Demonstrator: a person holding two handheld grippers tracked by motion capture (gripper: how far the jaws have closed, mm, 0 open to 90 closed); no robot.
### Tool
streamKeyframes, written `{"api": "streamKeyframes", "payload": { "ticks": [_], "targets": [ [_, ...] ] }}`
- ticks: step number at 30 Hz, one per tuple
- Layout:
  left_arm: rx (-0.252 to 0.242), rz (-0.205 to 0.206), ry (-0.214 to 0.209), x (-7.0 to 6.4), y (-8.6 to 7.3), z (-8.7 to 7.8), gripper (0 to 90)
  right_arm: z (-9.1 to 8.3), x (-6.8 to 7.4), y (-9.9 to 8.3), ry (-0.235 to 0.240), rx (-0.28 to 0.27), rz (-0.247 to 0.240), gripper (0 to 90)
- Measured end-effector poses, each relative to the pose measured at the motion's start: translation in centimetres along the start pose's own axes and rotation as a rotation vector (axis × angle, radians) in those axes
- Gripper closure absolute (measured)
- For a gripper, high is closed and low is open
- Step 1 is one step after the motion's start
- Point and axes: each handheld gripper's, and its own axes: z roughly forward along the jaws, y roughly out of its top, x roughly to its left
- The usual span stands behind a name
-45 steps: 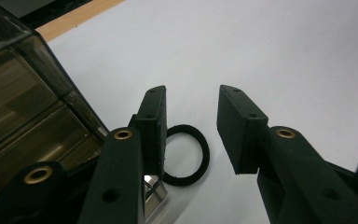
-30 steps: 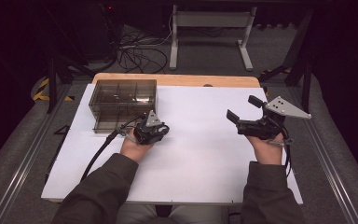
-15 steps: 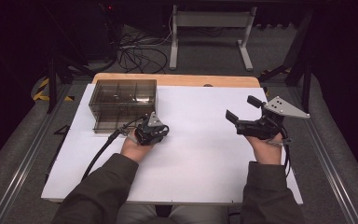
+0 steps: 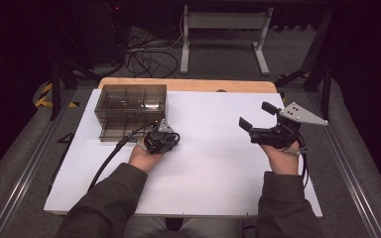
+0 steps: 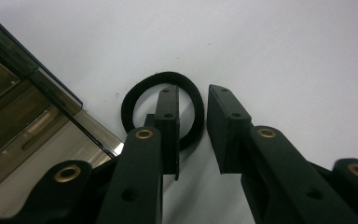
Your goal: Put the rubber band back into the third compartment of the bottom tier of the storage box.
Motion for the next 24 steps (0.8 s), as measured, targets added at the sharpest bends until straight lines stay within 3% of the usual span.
{"api": "streamKeyframes", "payload": {
  "ticks": [14, 24],
  "targets": [
    [-0.006, -0.020, -0.015, 0.03, -0.13, 0.03, 80.9, 0.15, 0.10, -0.06, 0.003, 0.006, -0.002, 2.8],
    [-0.010, 0.003, 0.004, -0.29, -0.17, 0.01, 86.6, 0.13, 0.07, -0.07, 0.003, 0.007, 0.002, 2.7]
  ]
}}
